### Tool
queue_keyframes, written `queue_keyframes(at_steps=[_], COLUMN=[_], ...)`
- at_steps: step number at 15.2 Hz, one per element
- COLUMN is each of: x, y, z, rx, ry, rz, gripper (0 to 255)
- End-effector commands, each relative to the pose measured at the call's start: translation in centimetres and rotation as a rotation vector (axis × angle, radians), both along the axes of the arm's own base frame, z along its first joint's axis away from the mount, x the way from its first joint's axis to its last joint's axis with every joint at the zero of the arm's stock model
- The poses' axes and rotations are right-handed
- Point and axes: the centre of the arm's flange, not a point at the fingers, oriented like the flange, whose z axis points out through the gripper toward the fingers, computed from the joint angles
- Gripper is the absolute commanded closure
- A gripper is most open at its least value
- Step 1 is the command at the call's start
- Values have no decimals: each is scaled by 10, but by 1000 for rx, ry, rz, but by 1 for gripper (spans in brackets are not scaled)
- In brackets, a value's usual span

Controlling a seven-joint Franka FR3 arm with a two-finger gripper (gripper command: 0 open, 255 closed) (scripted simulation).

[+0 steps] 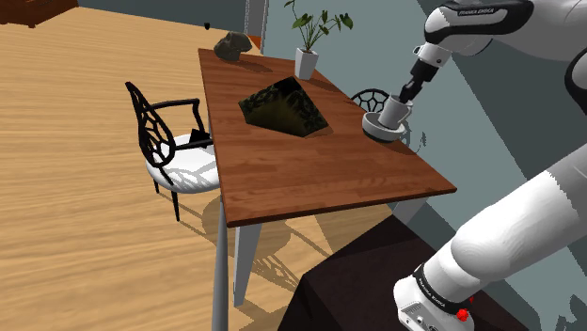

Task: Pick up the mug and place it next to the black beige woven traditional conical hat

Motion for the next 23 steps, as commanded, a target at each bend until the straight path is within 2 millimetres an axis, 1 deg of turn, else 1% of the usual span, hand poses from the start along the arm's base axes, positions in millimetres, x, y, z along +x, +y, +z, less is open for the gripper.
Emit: queue_keyframes(at_steps=[1,11,12,23], x=[0,0,0,86], y=[0,0,0,117], z=[12,65,67,67], rx=[0,0,0,0], ry=[0,0,0,0], rz=[0,0,0,0], gripper=[255,255,255,255])
